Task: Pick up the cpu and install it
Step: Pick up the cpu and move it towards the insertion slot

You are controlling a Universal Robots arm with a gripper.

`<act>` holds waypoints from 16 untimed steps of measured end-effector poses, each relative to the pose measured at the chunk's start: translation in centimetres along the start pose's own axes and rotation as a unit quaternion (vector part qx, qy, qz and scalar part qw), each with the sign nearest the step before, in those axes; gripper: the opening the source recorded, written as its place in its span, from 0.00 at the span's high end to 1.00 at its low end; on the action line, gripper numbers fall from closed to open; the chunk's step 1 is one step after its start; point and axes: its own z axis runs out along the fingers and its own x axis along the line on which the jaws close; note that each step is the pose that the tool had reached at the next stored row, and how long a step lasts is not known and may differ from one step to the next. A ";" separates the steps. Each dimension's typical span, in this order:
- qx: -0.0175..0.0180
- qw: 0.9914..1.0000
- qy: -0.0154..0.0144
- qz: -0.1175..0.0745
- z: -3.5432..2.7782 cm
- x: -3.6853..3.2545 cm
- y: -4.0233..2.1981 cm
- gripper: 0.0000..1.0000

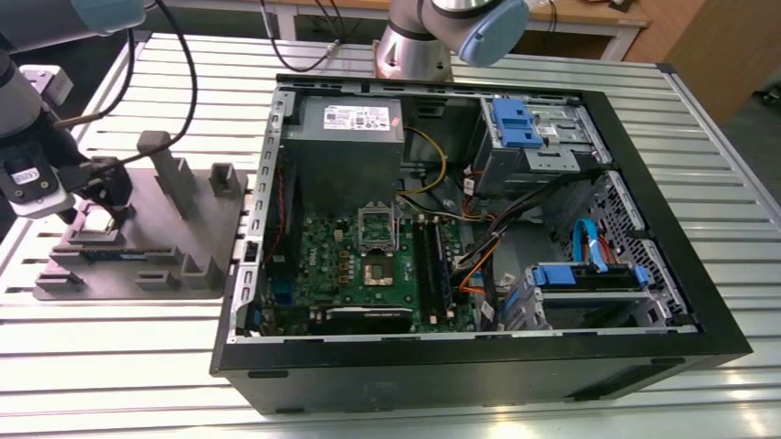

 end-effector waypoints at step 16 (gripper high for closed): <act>0.000 1.000 0.000 0.000 0.53 0.01 -0.11 0.33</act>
